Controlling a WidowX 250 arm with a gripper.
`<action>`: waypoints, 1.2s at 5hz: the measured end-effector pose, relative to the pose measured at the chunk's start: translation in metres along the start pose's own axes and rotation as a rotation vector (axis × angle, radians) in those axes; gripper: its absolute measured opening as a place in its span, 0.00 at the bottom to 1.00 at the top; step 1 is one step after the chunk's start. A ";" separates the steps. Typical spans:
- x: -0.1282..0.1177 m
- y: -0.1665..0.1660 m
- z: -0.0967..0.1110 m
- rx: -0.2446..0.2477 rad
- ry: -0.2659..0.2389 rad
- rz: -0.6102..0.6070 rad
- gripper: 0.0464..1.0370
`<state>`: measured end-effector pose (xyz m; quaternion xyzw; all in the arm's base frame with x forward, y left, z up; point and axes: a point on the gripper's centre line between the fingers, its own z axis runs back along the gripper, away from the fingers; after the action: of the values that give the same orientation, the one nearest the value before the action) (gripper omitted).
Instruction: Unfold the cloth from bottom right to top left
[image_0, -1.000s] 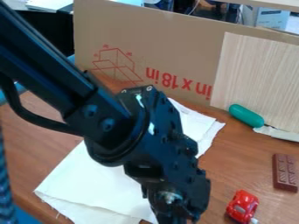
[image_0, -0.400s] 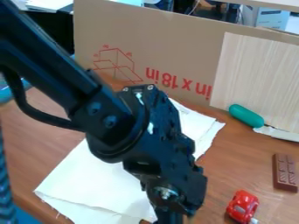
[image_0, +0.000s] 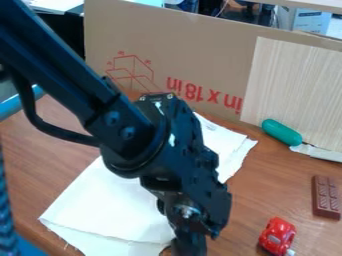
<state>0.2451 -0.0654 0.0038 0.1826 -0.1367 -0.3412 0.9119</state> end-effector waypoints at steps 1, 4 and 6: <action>-0.008 -0.003 0.001 -0.024 0.018 -0.012 0.32; -0.006 0.005 0.022 -0.112 -0.021 -0.018 0.00; -0.011 0.014 0.024 -0.182 -0.027 0.000 0.00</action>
<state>0.2359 -0.0543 0.0298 0.0943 -0.1172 -0.3546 0.9228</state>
